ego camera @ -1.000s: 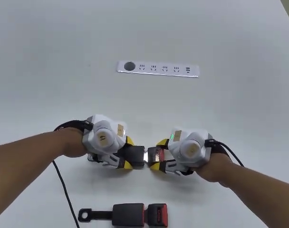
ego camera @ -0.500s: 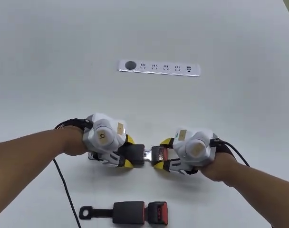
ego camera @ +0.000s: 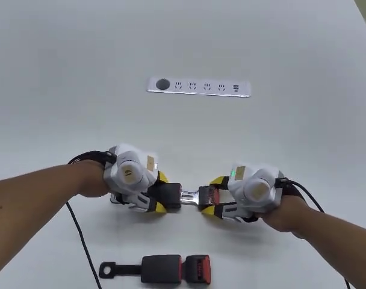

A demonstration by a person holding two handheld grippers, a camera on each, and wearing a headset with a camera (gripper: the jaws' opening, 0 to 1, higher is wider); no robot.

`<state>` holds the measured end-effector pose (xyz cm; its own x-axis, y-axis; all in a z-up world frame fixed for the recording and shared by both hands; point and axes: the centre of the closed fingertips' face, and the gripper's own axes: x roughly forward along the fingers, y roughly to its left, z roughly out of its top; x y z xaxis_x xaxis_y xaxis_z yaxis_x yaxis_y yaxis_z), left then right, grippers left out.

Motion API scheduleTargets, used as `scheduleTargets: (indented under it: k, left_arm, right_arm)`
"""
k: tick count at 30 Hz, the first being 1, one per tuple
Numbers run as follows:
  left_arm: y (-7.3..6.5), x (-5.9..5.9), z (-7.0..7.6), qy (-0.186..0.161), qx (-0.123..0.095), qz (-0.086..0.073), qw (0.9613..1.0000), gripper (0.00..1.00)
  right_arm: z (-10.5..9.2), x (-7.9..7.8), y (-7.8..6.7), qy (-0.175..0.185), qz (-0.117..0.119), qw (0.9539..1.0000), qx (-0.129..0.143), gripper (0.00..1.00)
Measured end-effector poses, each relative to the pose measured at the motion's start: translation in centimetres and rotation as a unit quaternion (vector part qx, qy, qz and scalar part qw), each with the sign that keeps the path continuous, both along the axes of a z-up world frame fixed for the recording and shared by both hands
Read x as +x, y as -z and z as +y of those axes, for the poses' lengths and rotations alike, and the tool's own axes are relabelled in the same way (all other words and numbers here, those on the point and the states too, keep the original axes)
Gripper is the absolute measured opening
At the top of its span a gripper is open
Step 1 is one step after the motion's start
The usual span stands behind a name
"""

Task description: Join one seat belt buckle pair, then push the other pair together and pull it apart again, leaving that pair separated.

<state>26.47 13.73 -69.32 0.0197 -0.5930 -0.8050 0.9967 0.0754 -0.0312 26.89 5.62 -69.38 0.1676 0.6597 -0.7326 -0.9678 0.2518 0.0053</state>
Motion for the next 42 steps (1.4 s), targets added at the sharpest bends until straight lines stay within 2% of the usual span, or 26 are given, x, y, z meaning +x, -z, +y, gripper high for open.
scheduleTargets:
  k: [13, 36, 42]
  left_arm:
    - [0.0, 0.0, 0.0, 0.0, 0.0, 0.001, 1.0, 0.35]
    - [-0.1, -0.1, -0.1, -0.003, -0.002, 0.003, 1.0, 0.36]
    - [0.0, 0.0, 0.0, -0.006, -0.002, 0.004, 1.0, 0.36]
  right_arm:
    - [-2.6, 0.5, 0.3, 0.009, -0.002, 1.0, 0.003, 0.34]
    - [-7.7, 0.6, 0.8, 0.017, 0.003, 0.9998, -0.007, 0.35]
    - [-8.0, 0.2, 0.6, 0.016, 0.002, 0.9998, -0.009, 0.35]
